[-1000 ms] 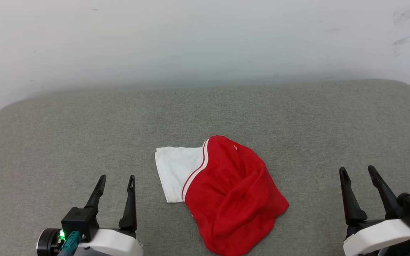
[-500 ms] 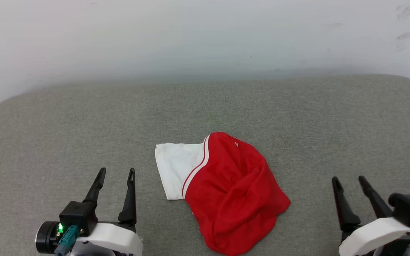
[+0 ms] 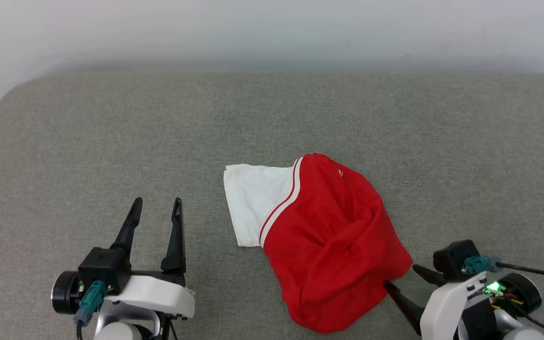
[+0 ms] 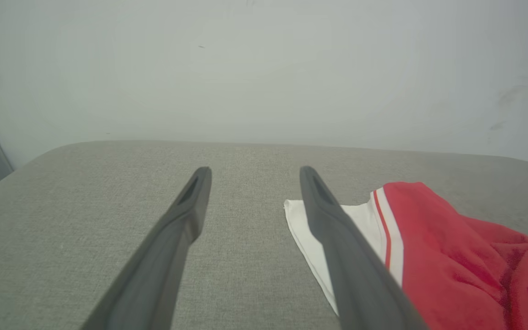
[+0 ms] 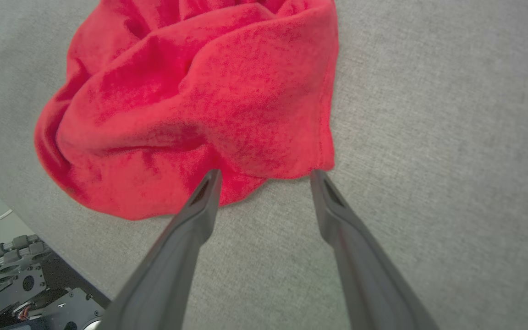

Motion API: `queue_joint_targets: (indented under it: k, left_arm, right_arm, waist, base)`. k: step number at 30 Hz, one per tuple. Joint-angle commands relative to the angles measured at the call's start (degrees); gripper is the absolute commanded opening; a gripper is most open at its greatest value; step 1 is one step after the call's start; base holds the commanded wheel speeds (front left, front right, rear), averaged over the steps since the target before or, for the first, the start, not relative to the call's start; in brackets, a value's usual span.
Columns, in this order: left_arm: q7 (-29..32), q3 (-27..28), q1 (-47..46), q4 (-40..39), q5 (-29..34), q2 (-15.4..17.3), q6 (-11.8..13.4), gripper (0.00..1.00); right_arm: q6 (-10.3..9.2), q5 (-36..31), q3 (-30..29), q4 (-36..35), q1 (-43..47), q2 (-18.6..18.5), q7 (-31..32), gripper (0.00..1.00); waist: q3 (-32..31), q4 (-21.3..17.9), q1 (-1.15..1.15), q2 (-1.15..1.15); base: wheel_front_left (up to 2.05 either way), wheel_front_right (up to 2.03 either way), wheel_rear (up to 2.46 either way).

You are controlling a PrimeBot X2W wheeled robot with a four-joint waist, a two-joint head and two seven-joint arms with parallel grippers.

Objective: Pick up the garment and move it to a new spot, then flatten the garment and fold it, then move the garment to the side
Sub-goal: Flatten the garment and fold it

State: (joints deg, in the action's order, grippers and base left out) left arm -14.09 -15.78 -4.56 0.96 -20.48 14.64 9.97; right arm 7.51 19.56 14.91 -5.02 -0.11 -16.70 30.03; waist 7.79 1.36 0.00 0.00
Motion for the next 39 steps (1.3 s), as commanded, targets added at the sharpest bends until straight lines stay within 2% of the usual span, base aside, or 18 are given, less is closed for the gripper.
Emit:
queue_joint_targets:
  k: [1, 4, 8, 14, 15, 16, 17, 22, 31, 39]
  left_arm:
    - [-0.4, 0.2, -1.0, 0.3, 0.0, -0.1, -0.3, 1.0]
    - [-0.6, 0.3, -2.1, 0.5, 0.2, -0.4, -0.7, 1.0]
    - [-0.8, 0.3, -3.6, 0.9, 0.5, -0.8, -1.0, 1.0]
    - [-1.0, 0.2, -5.3, 1.7, 0.7, -1.5, -1.7, 1.0]
    - [-1.1, 0.3, -5.5, 1.8, 0.7, -1.5, -1.7, 1.0]
    - [-1.1, 0.4, -5.6, 1.9, 0.8, -1.6, -1.8, 1.0]
    - [-1.1, 0.4, -5.7, 2.0, 0.8, -1.6, -1.8, 1.0]
    - [-1.2, 0.8, -5.6, 2.4, 1.1, -1.7, -1.7, 1.0]
    - [-1.2, 1.2, -6.1, 2.7, 1.0, -2.2, -2.0, 1.0]
    - [-1.1, 1.2, -6.9, 2.7, 1.2, -2.9, -2.4, 1.0]
  right_arm:
    - [-0.04, 0.7, 1.4, -0.1, -1.8, -1.3, 0.5, 1.0]
    - [-0.04, 0.6, 3.9, 1.0, -4.6, -3.4, 0.3, 1.0]
    - [-0.04, 1.3, 6.9, 3.9, -8.3, -4.4, -0.9, 1.0]
    - [-0.03, 4.0, 12.4, 10.6, -11.6, -5.3, 0.6, 1.0]
    - [-0.02, 4.8, 13.3, 11.6, -11.9, -5.4, 1.1, 0.87]
    - [-0.02, 5.5, 14.1, 12.3, -12.0, -5.6, 1.7, 0.24]
    - [0.0, 6.3, 14.9, 12.9, -12.2, -5.6, 2.2, 0.0]
    - [-0.06, 7.7, 14.0, 10.6, -15.9, -7.1, -0.1, 0.0]
    - [-0.05, 4.6, 6.4, 2.9, -23.3, -7.3, -1.1, 0.0]
    - [-0.06, 3.3, 0.6, 6.4, -32.1, -6.6, -0.1, 0.0]
  waist:
    - [1.6, 0.9, 0.0, 0.0]
    - [3.4, 1.4, 0.0, 0.0]
    - [5.8, 1.9, 0.0, 0.0]
    - [8.3, 2.4, 0.0, 0.0]
    - [8.5, 2.4, 0.0, 0.0]
    - [8.6, 2.4, 0.0, 0.0]
    - [8.7, 2.4, 0.0, 0.0]
    - [8.4, 1.9, 0.0, 0.0]
    - [7.1, 1.3, 0.0, 0.0]
    - [8.9, 1.9, 0.0, 0.0]
  base:
    - [0.0, 0.0, 0.0]
    - [0.0, 0.0, 0.0]
    - [0.0, 0.0, 0.0]
    - [0.0, 0.0, 0.0]
    - [0.0, 0.0, 0.0]
    - [0.0, 0.0, 0.0]
    - [0.0, 0.0, 0.0]
    - [0.0, 0.0, 0.0]
    - [0.0, 0.0, 0.0]
    - [0.0, 0.0, 0.0]
